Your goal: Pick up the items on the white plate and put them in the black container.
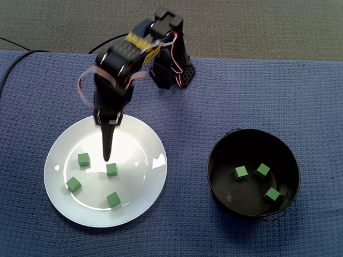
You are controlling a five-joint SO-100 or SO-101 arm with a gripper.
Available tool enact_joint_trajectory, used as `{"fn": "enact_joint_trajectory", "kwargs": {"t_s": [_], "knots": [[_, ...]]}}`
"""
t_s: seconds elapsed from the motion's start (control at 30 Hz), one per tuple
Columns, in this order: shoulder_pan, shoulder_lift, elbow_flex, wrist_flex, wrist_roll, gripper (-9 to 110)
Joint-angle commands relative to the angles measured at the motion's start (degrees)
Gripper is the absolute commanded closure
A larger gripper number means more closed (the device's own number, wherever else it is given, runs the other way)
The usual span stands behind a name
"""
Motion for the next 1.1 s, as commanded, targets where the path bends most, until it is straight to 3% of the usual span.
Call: {"fn": "enact_joint_trajectory", "kwargs": {"t_s": [0.0, 0.73, 1.07], "knots": [[0.79, -6.15, -0.79, -2.37, -0.35, 48], [-4.13, -28.74, -14.33, -2.29, -3.87, 49], [-3.43, -32.7, -17.84, -2.99, -4.83, 61]]}}
